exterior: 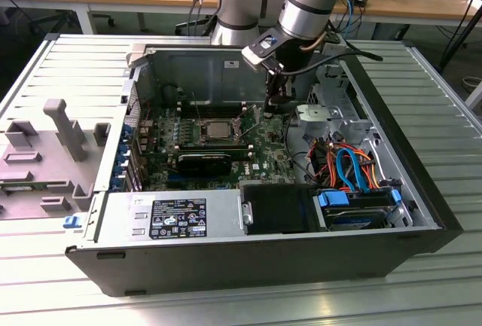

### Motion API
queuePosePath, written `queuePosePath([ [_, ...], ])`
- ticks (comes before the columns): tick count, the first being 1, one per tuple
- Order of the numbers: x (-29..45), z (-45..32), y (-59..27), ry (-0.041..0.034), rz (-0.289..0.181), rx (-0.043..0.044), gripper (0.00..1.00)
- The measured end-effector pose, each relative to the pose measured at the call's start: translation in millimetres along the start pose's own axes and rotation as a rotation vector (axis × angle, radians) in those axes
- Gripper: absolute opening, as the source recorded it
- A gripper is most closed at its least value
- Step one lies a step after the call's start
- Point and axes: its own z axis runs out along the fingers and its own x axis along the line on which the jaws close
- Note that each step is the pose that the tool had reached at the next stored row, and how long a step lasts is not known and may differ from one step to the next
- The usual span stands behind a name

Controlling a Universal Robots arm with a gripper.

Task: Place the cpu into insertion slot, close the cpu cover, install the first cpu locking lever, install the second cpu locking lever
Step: 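Close the cpu cover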

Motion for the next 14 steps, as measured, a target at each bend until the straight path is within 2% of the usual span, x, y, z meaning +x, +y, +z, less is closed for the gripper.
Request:
queuePosePath([
  [2, -0.5, 2.5, 0.4, -0.0076, -0.047, -0.0006, 0.11],
  [4, -0.7, 2.9, 0.4, -0.0104, -0.064, -0.0007, 0.11],
  [14, -1.3, 3.3, -0.6, -0.0099, -0.064, -0.0008, 0.11],
])
